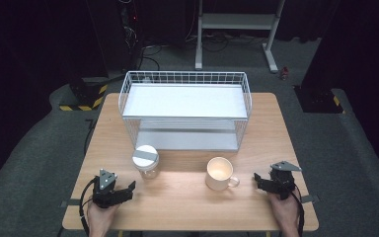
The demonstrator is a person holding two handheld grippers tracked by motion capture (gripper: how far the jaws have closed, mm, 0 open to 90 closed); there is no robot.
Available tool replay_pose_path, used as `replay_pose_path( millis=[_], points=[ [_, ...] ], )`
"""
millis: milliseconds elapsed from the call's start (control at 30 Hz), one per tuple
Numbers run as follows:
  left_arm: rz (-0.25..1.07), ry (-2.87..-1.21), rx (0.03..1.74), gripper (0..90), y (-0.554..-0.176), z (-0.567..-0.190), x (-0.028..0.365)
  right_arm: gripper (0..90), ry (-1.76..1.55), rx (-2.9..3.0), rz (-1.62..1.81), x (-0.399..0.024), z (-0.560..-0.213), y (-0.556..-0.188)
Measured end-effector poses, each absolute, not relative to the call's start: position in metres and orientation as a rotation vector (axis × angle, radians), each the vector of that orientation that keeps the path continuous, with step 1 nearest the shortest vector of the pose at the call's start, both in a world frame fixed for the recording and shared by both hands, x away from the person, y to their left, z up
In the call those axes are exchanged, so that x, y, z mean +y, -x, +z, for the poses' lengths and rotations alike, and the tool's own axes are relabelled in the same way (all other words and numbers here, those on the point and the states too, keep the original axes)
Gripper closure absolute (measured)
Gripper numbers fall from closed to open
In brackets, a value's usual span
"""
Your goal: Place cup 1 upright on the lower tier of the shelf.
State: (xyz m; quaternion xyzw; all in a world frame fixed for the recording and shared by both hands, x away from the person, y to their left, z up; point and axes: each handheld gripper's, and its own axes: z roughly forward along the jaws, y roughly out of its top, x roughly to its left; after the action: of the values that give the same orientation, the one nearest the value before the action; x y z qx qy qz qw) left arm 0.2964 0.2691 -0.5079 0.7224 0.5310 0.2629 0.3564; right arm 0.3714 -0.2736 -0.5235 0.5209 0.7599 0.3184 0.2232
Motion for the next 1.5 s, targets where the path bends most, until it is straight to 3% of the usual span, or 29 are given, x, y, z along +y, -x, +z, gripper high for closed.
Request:
replay_pose_path(
  millis=[300, 1500],
  points=[
    [0.598, -1.855, 1.301, 10.7, -0.295, -0.504, 0.260, 21.5, -1.438, 2.098, 0.879, -0.274, -0.523, -0.371],
    [0.607, -1.902, 1.254, 7.8, -0.330, -0.487, 0.226, 21.5, -1.438, 2.098, 0.879, -0.274, -0.523, -0.371]
  ],
)
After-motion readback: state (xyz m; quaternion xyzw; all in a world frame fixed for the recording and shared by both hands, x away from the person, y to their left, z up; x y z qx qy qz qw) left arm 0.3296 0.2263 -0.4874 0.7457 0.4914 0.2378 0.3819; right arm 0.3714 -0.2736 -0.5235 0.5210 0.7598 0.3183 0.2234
